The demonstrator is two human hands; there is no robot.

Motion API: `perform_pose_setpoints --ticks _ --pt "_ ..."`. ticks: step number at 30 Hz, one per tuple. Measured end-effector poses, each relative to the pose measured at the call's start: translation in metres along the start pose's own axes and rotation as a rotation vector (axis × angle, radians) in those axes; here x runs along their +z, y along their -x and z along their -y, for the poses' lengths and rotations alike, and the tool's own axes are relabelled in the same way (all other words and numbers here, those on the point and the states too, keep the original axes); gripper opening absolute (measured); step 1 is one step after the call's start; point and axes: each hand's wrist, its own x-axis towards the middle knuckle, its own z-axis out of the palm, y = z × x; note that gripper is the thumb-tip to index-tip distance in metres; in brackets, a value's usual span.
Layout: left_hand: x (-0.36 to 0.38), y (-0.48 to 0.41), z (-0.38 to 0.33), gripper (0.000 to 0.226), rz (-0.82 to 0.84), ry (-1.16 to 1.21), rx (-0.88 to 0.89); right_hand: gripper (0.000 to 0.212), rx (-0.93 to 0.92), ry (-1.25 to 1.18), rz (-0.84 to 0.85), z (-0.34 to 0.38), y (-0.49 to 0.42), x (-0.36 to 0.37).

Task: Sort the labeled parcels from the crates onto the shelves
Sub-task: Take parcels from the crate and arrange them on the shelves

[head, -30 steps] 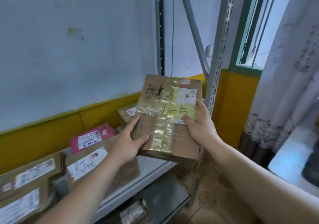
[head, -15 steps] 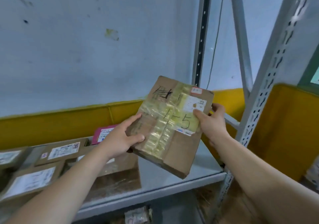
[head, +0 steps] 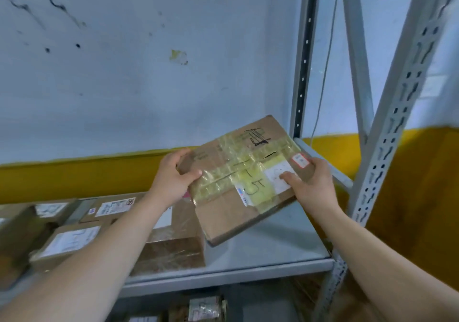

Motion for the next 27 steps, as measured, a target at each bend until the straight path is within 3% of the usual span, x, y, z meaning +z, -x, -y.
perform_pose_setpoints --ticks 4,8,17,27 --pt "0.025 -0.006 0.01 0.043 -0.073 -0.002 -0.06 0.069 -0.01 0.172 0.059 -0.016 0.019 -0.007" --pt "0.049 -0.006 0.02 0.039 0.084 -0.105 -0.014 0.062 0.055 0.241 0.107 -0.038 0.036 -0.012" --pt "0.092 0.013 0.05 0.085 0.5 -0.3 -0.175 0.067 0.244 0.358 0.188 -0.091 0.058 -0.001" --pt "0.121 0.009 0.093 0.109 0.72 -0.693 -0.236 0.063 0.339 0.465 0.279 -0.124 0.046 0.015"
